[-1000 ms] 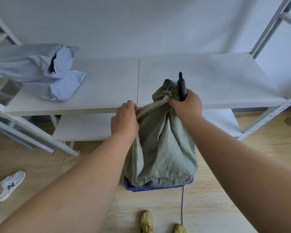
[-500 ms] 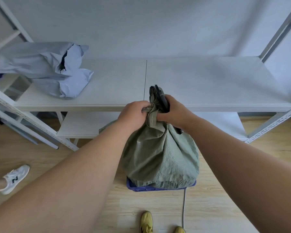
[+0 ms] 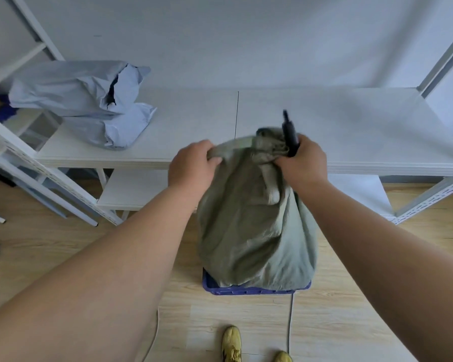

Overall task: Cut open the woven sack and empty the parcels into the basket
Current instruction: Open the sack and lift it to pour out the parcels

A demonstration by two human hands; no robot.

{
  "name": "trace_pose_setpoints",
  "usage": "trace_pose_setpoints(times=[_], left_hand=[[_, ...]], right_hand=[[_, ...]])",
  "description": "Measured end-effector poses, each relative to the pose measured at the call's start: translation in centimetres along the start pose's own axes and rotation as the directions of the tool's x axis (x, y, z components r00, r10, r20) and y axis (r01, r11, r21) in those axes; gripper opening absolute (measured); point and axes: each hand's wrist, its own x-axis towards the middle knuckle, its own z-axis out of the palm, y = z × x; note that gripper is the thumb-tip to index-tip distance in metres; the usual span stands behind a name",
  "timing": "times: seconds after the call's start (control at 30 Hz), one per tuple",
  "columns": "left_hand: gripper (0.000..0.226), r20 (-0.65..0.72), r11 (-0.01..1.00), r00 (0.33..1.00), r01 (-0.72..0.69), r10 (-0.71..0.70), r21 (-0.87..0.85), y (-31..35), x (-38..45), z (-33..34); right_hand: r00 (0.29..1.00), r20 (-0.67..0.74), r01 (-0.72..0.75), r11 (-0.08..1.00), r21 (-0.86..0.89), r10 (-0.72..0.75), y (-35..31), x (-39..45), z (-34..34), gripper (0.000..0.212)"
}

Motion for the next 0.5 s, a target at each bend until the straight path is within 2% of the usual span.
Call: trace_pose_setpoints(times=[0.07, 0.13, 0.17, 0.2, 0.27, 0.3, 0.37, 0.4, 0.43, 0.5], left_hand=[[0.011, -0.027, 0.995, 0.998, -0.051, 0.049, -0.091, 1.6, 0.6, -0.1], [0.013, 0.045, 0.995, 0.996, -0.073, 0.077, -0.073, 2.2, 0.8, 0.1], [0.013, 0.037, 0.994, 0.996, -0.074, 0.077, -0.085, 2.1, 0.9, 0.2], [0.011, -0.023, 0.99, 0.997, -0.079, 0.077, -0.12, 2.1, 1.0, 0.1], [0.011, -0.148, 0.973, 0.985, -0.116, 0.087, -0.2, 2.3, 1.1, 0.1], [0.01, -0.124, 0.968, 0.987, -0.129, 0.104, -0.214, 2.5, 1.0, 0.4], [0.013, 0.007, 0.972, 0.992, -0.121, 0.125, -0.202, 2.5, 0.6, 1.3], [0.013, 0.029, 0.971, 0.993, -0.106, 0.114, -0.214, 2.4, 0.5, 1.8], [0.011, 0.014, 0.964, 0.995, -0.088, 0.094, -0.251, 2.4, 0.3, 2.1], [0.017, -0.009, 0.912, 0.999, -0.048, 0.049, -0.407, 2.6, 0.1, 2.6]], right_hand=[[0.998, -0.058, 0.019, 0.998, 0.062, -0.015, -0.8, 0.2, -0.3, 0.024], [0.998, 0.025, 0.053, 0.998, -0.026, -0.052, -1.0, 0.4, -0.6, 0.023], [0.997, 0.043, 0.059, 0.996, -0.065, -0.056, -1.2, 0.5, -1.0, 0.023], [0.998, 0.001, 0.057, 0.997, -0.061, -0.057, -1.3, 0.7, -1.2, 0.023], [0.992, -0.119, 0.054, 0.996, 0.067, -0.046, -1.5, 0.8, -1.6, 0.024], [0.992, -0.113, 0.06, 0.993, 0.102, -0.048, -1.4, 0.7, -1.6, 0.021], [0.998, 0.058, 0.033, 0.999, 0.006, -0.033, -0.8, 0.5, -1.2, 0.013], [0.992, 0.126, 0.013, 0.999, -0.047, -0.007, -0.4, 0.4, -1.2, 0.016], [0.991, 0.13, -0.006, 0.998, -0.058, 0.014, -0.3, 0.4, -1.4, 0.02], [1.0, 0.03, -0.005, 1.0, 0.015, 0.005, -0.5, 0.8, -2.1, 0.017]])
